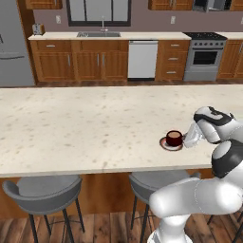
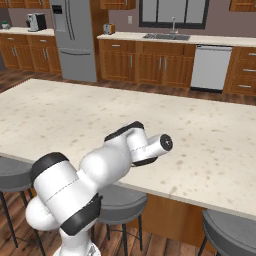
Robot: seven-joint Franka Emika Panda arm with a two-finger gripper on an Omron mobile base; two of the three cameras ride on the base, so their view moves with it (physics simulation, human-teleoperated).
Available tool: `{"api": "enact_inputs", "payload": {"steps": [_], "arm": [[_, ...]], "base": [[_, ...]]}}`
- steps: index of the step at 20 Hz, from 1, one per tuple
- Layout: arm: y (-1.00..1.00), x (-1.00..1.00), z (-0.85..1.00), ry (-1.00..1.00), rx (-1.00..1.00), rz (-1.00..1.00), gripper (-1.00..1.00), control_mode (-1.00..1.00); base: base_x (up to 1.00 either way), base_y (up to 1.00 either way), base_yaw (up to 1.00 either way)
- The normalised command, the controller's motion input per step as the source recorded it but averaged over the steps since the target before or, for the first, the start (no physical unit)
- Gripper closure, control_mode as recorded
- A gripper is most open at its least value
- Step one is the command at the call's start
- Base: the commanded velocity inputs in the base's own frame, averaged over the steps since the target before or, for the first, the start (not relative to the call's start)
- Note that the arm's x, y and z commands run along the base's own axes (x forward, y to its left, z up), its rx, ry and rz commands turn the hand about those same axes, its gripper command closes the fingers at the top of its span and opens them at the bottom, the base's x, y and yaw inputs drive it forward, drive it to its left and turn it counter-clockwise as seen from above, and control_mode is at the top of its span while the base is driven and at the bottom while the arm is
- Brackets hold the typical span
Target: Pick the cup of tea, navigate to the dining table, and place it on the saucer.
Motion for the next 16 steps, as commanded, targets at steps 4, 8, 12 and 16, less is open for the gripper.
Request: {"api": "enact_inputs", "payload": {"steps": [4,8,12,16], "arm": [[-0.18,0.03,-0.13,0.0,0.0,0.03,1.0,-1.0],[-0.24,0.0,-0.13,0.0,0.0,0.04,1.0,-1.0],[-0.15,0.03,-0.02,0.0,0.0,0.02,1.0,-1.0],[0.0,0.09,0.0,0.0,0.0,0.0,1.0,-1.0]], "base": [[0.0,0.0,0.0],[0.0,0.0,0.0],[0.0,0.0,0.0],[0.0,0.0,0.0]]}}
